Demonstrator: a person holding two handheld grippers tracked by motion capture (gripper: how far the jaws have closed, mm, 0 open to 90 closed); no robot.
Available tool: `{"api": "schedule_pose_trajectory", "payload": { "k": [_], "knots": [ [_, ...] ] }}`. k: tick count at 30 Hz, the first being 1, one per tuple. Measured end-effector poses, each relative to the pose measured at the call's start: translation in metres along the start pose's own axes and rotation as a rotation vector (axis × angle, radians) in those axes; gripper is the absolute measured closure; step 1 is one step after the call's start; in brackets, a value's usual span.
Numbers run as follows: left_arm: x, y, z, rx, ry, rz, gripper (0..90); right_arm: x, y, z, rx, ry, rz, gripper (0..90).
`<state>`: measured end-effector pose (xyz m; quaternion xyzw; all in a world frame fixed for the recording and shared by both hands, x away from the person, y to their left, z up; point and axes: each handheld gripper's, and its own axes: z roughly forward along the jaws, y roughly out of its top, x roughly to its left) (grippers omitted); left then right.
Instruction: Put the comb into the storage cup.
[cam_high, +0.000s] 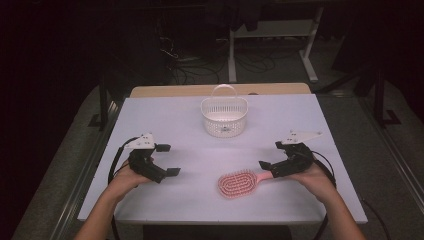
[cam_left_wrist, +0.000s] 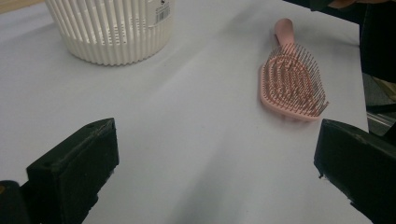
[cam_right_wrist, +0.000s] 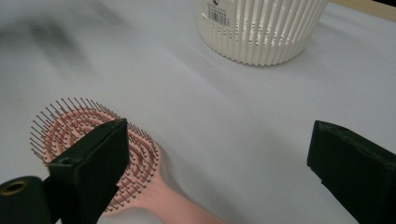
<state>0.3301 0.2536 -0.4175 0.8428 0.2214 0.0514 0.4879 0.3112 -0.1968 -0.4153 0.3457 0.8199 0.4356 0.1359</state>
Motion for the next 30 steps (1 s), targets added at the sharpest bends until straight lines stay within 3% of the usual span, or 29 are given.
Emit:
{"api": "schedule_pose_trajectory", "payload": {
  "k": [13, 30],
  "knots": [
    [-0.001, -0.001, -0.001, 0.000, 0.008, -0.004, 0.0, -0.009, 0.012, 0.010, 0.065, 0.015, -0.002, 20.2],
    [0.000, -0.002, -0.002, -0.002, 0.004, -0.008, 0.0, -0.027, 0.018, 0.020, 0.148, 0.026, -0.014, 62.5]
  ]
}}
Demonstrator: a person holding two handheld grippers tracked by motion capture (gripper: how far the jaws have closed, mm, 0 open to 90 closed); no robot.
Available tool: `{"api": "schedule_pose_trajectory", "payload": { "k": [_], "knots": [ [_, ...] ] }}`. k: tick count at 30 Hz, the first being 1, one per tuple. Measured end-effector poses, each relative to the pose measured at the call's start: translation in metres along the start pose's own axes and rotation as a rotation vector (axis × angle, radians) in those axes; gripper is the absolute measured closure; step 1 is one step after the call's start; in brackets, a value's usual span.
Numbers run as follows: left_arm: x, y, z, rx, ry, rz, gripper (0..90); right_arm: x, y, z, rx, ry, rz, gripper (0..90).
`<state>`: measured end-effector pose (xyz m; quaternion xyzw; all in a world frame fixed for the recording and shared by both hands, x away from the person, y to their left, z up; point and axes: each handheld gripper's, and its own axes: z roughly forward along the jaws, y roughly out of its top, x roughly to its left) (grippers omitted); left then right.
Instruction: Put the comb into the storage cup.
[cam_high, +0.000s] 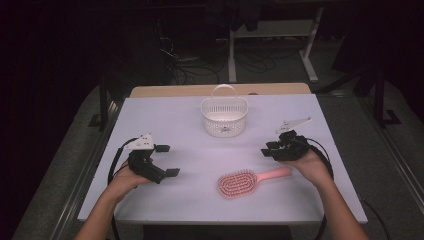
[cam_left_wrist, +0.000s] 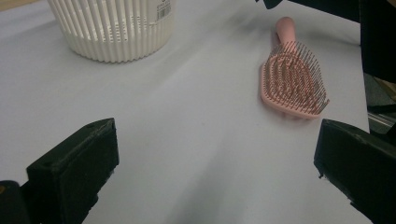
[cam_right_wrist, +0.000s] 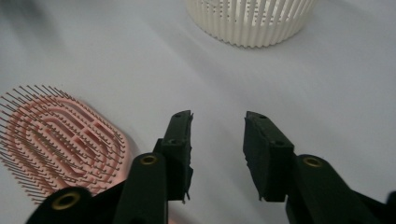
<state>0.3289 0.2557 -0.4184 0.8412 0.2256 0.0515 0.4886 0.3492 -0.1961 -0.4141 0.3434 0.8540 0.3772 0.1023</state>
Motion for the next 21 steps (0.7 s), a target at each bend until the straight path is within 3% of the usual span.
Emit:
{"api": "schedule_pose_trajectory", "payload": {
  "k": [7, 8, 21],
  "knots": [
    [0.0007, -0.0002, 0.0026, 0.004, -0.008, 0.000, 0.0, -0.0017, -0.0018, 0.0003, 0.032, 0.009, 0.003, 80.8],
    [0.0006, -0.0004, 0.0028, 0.005, -0.010, 0.001, 0.0, -0.0025, -0.0024, 0.0006, 0.050, 0.015, -0.003, 86.6],
    [-0.0013, -0.0016, -0.0002, -0.002, -0.008, 0.003, 0.0, -0.0058, -0.0070, 0.0091, 0.136, 0.017, -0.025, 88.6]
  ]
}}
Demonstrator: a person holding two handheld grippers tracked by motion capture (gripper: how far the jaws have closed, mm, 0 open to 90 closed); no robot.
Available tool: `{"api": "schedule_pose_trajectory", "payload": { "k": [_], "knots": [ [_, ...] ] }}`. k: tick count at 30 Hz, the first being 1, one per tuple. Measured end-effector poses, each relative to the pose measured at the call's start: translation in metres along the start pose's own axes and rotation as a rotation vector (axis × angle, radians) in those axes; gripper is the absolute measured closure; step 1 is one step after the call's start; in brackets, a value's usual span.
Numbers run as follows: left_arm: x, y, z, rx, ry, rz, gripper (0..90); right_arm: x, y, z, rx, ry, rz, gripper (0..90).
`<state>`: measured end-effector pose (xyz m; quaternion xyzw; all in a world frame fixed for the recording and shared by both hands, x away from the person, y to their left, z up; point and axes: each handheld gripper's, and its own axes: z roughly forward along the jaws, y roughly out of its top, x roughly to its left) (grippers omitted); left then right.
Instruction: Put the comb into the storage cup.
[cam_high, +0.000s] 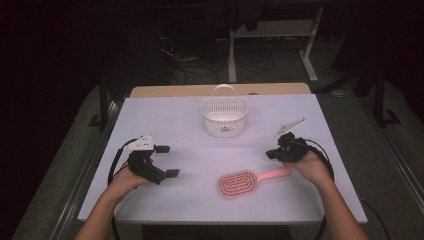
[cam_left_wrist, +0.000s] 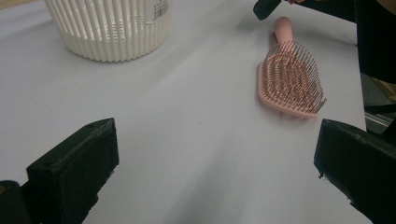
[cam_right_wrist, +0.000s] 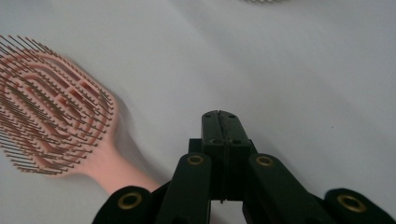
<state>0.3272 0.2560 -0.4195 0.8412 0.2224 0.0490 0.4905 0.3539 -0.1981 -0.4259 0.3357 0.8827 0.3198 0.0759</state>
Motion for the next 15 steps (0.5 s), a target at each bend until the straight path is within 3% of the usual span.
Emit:
{"api": "schedule_pose_trajectory", "payload": {
  "k": [15],
  "knots": [
    [0.000, -0.001, -0.001, -0.005, -0.002, -0.006, 0.0, -0.003, -0.011, 0.005, 0.069, 0.006, 0.004, 88.7]
  ]
}}
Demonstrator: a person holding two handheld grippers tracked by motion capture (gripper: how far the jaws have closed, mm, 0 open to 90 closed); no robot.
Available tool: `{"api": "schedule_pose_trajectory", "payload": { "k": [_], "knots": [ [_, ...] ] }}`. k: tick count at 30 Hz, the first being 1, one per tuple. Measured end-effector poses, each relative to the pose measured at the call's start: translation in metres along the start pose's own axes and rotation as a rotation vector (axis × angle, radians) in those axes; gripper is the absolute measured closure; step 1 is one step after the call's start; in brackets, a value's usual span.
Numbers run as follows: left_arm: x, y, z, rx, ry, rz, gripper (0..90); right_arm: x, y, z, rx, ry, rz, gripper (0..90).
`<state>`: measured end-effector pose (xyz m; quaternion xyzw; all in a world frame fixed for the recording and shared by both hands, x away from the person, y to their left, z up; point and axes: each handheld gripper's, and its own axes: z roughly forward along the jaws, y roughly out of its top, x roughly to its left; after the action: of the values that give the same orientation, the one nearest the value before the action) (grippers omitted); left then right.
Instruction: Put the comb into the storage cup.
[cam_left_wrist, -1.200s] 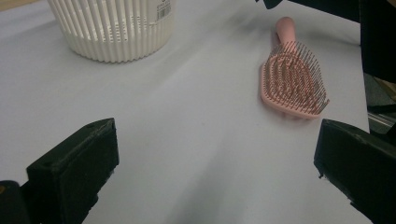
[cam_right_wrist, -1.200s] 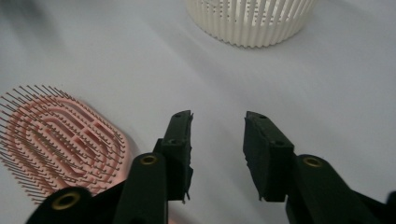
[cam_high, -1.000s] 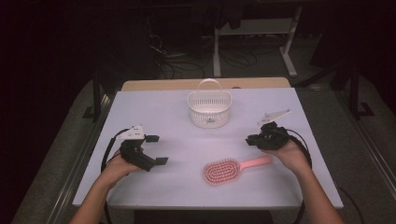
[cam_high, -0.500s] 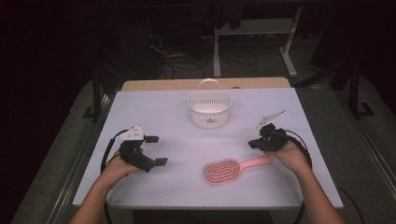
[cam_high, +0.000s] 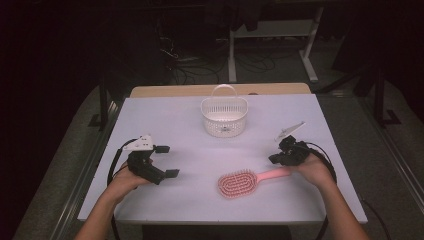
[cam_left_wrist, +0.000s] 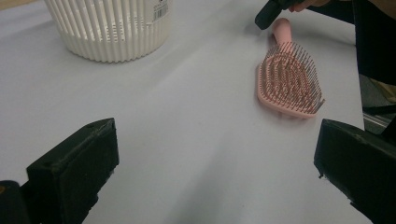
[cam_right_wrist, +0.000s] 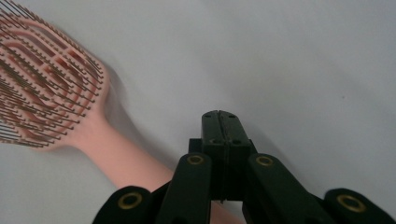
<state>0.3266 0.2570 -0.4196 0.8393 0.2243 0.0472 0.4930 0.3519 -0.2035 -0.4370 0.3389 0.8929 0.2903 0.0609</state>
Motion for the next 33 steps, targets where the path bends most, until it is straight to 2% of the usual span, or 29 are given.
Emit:
{"api": "schedule_pose_trajectory", "payload": {
  "k": [15, 24, 33],
  "knots": [
    [0.000, 0.000, -0.001, -0.002, 0.003, 0.001, 0.0, 0.000, -0.007, 0.005, 0.067, 0.005, 0.000, 88.8],
    [0.000, 0.000, 0.000, -0.001, 0.004, 0.002, 0.0, 0.001, -0.010, 0.003, 0.067, 0.005, 0.006, 88.8],
    [-0.001, 0.001, -0.003, -0.009, 0.007, 0.001, 0.0, 0.005, -0.024, -0.005, 0.062, 0.000, 0.015, 88.8]
  ]
}}
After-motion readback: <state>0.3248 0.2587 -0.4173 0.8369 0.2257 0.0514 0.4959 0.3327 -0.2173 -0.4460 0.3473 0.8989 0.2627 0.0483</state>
